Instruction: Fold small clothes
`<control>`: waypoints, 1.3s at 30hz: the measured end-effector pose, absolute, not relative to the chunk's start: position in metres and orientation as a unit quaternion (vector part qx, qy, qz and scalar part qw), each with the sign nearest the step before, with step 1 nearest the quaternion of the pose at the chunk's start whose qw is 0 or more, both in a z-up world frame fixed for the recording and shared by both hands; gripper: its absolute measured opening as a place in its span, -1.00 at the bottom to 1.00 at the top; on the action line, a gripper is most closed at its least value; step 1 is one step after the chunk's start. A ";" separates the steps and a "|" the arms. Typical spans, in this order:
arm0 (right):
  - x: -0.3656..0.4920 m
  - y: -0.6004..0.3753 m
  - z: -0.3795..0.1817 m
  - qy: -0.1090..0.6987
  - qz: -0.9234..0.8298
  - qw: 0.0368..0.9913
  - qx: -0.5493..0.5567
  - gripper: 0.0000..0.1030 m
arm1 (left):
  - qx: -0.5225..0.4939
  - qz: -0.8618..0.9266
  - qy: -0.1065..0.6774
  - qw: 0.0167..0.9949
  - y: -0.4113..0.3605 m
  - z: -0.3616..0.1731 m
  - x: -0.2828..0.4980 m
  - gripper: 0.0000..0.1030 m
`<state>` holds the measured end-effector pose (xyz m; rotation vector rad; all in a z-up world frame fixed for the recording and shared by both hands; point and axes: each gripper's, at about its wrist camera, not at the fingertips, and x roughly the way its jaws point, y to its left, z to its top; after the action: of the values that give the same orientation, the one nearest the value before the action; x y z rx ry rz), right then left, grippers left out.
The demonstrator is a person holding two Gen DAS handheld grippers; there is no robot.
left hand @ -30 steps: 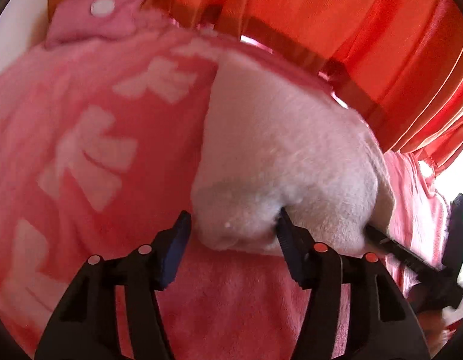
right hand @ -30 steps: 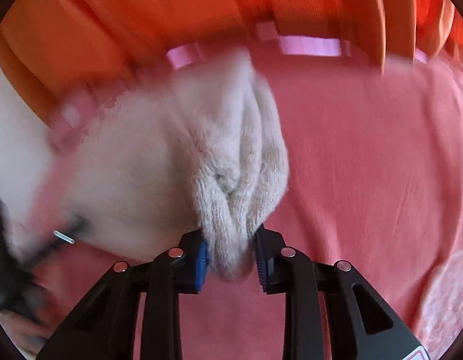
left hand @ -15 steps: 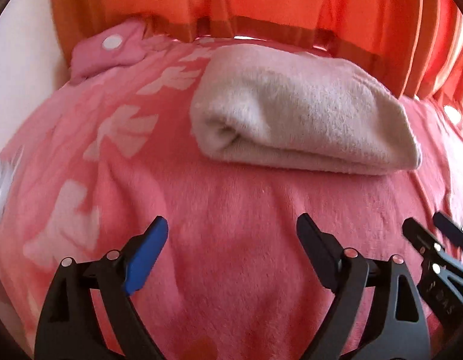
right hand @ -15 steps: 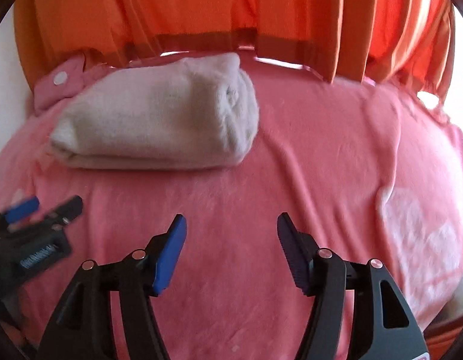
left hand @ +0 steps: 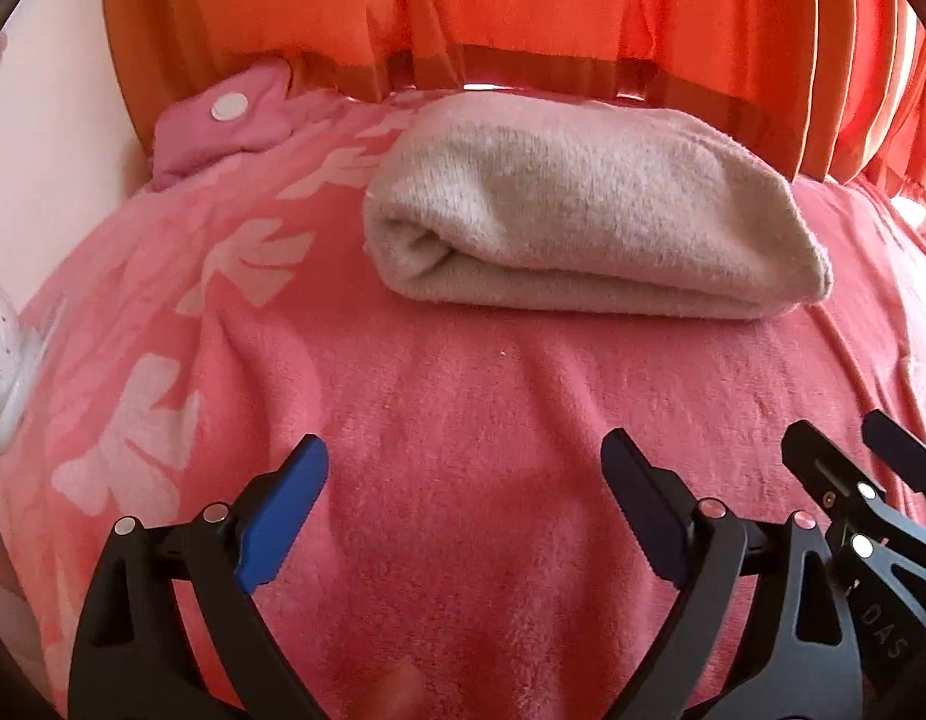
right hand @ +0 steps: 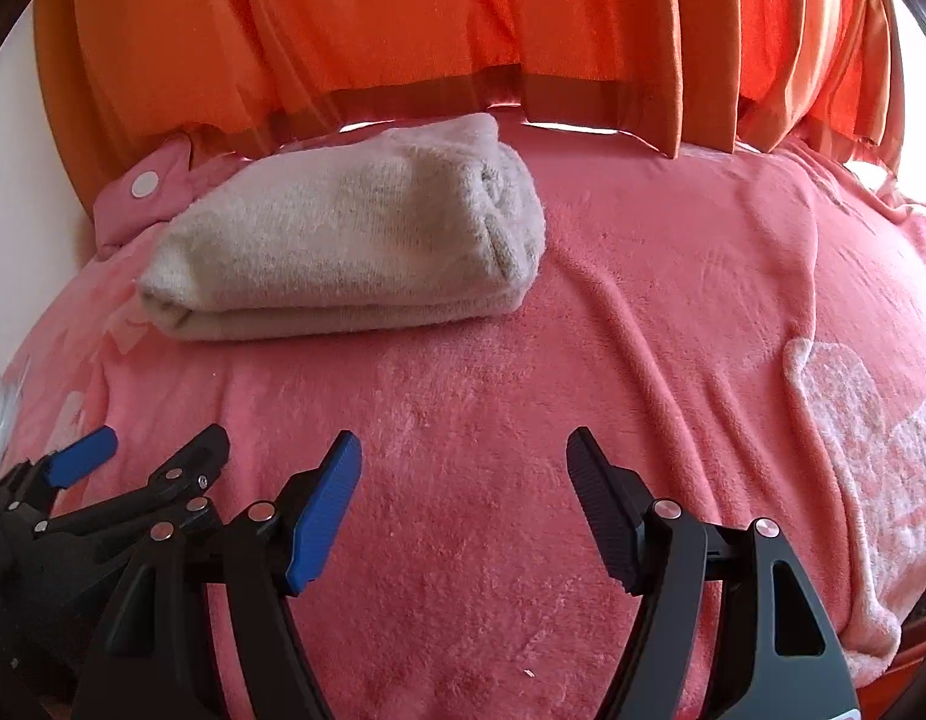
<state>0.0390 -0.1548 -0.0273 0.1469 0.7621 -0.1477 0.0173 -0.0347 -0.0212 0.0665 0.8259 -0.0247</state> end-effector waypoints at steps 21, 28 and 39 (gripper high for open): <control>0.031 -0.142 -0.025 0.358 -0.083 0.929 0.034 0.34 | 0.034 -0.003 0.391 0.920 -0.034 -0.021 0.012 0.56; 0.031 -0.141 -0.024 0.358 -0.085 0.929 0.030 0.34 | 0.030 -0.003 0.394 0.918 -0.032 -0.021 0.012 0.56; 0.031 -0.141 -0.025 0.359 -0.086 0.929 0.029 0.34 | 0.029 0.000 0.391 0.920 -0.032 -0.023 0.012 0.55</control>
<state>0.0310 -0.1414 -0.0251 0.0592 0.7347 -0.1763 0.0115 -0.0320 -0.0229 0.0589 0.8037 -0.0005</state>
